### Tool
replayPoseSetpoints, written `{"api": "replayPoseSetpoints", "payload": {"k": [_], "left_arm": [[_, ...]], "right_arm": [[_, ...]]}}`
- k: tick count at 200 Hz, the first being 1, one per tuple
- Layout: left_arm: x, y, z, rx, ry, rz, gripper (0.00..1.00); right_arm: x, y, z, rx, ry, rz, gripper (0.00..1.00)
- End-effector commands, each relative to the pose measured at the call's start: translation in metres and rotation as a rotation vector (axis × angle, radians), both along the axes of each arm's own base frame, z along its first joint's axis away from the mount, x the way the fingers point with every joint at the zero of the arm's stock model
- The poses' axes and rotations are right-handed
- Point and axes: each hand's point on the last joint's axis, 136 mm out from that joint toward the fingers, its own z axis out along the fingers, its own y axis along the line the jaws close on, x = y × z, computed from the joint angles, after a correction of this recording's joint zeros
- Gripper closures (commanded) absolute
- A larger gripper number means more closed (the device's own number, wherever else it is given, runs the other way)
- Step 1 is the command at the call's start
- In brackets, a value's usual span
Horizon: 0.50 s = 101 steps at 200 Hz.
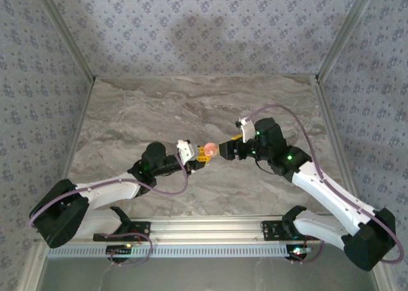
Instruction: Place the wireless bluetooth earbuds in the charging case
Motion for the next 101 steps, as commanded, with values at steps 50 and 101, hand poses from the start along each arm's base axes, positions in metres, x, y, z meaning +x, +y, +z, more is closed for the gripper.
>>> {"api": "replayPoseSetpoints", "payload": {"k": [50, 101], "left_arm": [[0.002, 0.000, 0.010, -0.013, -0.042, 0.010, 0.88], [0.003, 0.000, 0.008, -0.007, -0.039, 0.015, 0.88]], "right_arm": [[-0.004, 0.002, 0.010, -0.039, 0.043, -0.123, 0.22], [-0.002, 0.016, 0.003, -0.117, 0.053, -0.171, 0.15]]}}
